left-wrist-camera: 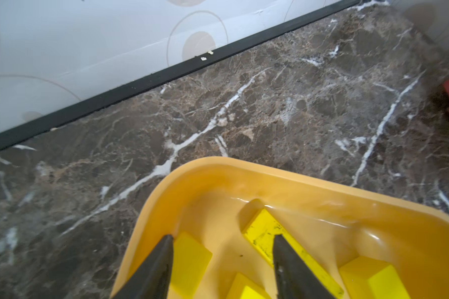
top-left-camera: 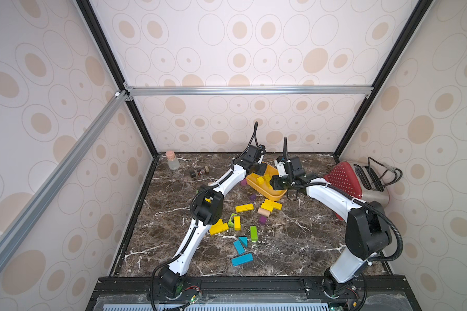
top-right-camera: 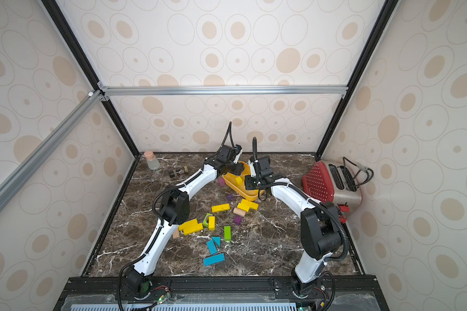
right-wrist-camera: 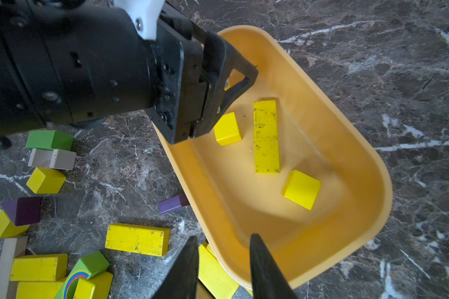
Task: Pick out the yellow building blocks
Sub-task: Place the building block in the storage box, then pick up the building block from the center of the board.
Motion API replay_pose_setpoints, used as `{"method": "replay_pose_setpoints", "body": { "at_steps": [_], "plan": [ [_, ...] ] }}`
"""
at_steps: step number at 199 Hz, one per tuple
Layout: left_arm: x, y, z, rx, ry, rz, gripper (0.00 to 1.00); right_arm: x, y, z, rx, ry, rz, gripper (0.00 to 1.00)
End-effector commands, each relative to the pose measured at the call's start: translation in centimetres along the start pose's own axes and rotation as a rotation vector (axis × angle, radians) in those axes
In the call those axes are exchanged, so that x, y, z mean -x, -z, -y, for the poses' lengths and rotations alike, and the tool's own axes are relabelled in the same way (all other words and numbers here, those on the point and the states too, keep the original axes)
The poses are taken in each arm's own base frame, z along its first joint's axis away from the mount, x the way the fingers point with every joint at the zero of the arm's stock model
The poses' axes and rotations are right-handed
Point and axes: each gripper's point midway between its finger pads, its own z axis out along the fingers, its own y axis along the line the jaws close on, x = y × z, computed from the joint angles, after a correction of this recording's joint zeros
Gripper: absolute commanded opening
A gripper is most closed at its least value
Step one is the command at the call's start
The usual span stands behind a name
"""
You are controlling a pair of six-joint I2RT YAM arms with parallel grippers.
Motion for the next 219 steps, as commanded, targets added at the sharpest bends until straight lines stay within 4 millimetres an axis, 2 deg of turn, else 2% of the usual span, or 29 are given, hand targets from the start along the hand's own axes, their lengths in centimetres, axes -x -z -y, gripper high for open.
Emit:
{"method": "replay_pose_setpoints", "body": {
  "at_steps": [1,25,47,73,91,138,179,219],
  "plan": [
    [2.6,1.9,0.0,0.021,-0.007,0.049,0.63,1.5,2.2,-0.6,0.021,0.003,0.036,0.35],
    [4.0,3.7,0.3,0.016,-0.012,0.073,0.62,2.1,3.0,-1.7,0.075,-0.028,0.066,0.35],
    [4.6,5.7,0.6,0.003,-0.006,0.083,0.62,1.8,3.2,-3.1,0.135,-0.069,0.038,0.36],
    [5.2,9.2,0.6,0.016,-0.012,0.102,0.64,0.9,3.4,-5.5,0.169,-0.057,0.009,0.38],
    [4.9,12.0,0.3,0.041,-0.016,0.104,0.65,0.6,3.9,-7.5,0.187,-0.024,0.01,0.38],
    [2.0,18.5,-1.6,0.146,-0.022,0.093,0.68,-0.3,4.7,-11.9,0.231,0.04,0.013,0.4],
    [-1.2,21.7,-2.9,0.201,-0.005,0.046,0.68,-1.5,3.6,-15.3,0.278,0.067,-0.018,0.4],
    [-3.9,24.4,-5.8,0.243,0.071,0.026,0.68,-1.8,3.1,-18.0,0.293,0.105,-0.031,0.4]
  ]
}}
